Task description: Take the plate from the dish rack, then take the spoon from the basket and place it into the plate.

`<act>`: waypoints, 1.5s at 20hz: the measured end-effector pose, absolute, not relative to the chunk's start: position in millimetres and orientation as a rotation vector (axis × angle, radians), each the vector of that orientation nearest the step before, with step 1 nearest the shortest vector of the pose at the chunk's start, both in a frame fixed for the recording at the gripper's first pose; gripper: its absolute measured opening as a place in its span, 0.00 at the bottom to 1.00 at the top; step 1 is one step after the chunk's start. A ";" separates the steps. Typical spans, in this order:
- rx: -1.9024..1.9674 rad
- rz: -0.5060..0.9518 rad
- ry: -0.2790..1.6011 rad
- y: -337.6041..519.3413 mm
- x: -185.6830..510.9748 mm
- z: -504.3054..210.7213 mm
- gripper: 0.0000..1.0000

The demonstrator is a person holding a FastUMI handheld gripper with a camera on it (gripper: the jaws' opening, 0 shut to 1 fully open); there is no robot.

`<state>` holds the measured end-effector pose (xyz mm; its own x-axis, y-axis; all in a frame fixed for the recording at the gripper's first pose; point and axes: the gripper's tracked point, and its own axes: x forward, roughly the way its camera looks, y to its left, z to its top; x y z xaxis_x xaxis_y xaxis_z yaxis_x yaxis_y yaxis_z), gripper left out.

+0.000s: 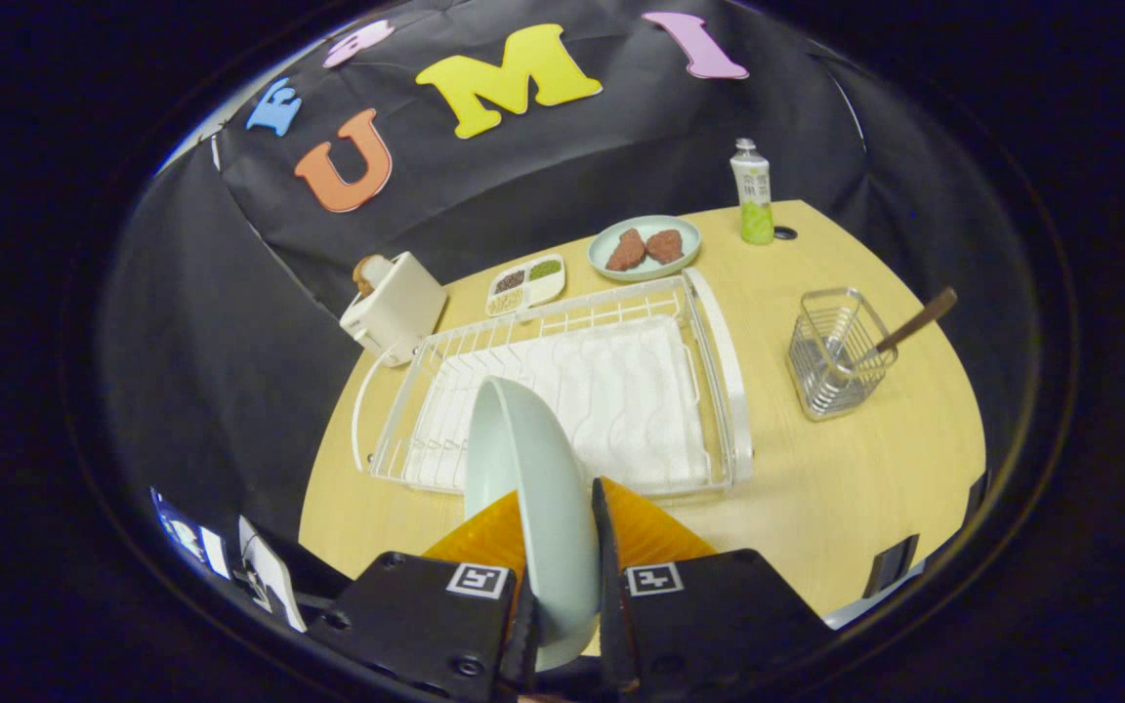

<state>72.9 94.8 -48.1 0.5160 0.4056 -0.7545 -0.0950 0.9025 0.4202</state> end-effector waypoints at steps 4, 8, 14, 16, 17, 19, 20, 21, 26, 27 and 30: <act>0.439 0.349 1.013 85.2 33.9 -90.8 0.30; 0.581 0.363 1.036 77.1 19.3 -128.2 0.30; 0.753 0.400 1.064 75.0 15.7 -160.3 0.32; 0.763 0.389 1.048 68.5 23.8 -163.8 0.33; 0.748 0.379 1.039 66.1 28.9 -167.4 0.33; 0.727 0.360 1.017 59.6 35.4 -167.6 0.40; 0.715 0.351 1.013 56.7 35.5 -169.1 0.45; 0.709 0.347 1.008 55.3 37.9 -169.2 0.49; 0.616 0.318 0.927 39.9 46.6 -162.7 0.57; 0.565 0.308 0.880 34.1 49.5 -159.5 0.58; 0.387 0.241 0.688 0.4 54.6 -133.4 0.79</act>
